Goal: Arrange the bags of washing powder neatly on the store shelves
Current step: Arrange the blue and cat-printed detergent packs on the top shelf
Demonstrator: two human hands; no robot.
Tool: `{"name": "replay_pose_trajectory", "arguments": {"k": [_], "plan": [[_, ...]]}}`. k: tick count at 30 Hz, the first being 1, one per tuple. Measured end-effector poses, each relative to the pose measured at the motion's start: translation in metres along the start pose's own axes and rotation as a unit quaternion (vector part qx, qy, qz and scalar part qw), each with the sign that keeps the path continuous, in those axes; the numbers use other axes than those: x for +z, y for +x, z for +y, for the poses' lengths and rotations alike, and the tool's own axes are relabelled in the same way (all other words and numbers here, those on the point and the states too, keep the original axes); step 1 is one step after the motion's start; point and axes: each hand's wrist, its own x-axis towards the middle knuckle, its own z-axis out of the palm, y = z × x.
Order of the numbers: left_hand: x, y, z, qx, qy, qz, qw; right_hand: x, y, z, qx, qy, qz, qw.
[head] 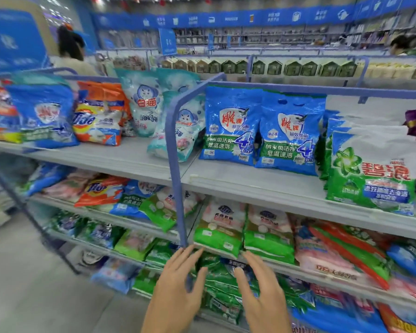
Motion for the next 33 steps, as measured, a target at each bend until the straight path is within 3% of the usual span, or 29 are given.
{"name": "replay_pose_trajectory", "arguments": {"k": [9,19,23,33], "plan": [[-0.090,-0.035,-0.062,-0.094,-0.044,0.121,0.987,0.091,0.008,-0.073,-0.010,0.069,-0.074,0.995],[-0.213,-0.040,-0.196,-0.133,-0.086,0.282,0.946,0.266,0.023,-0.170,0.020,0.147,-0.096,0.984],[-0.260,-0.035,-0.247,-0.153,-0.106,0.301,0.935,0.327,0.032,-0.209,0.017,0.142,-0.125,0.982],[-0.347,0.025,-0.359,-0.146,-0.109,0.262,0.948,0.423,0.086,-0.299,-0.012,0.125,-0.138,0.982]]}}
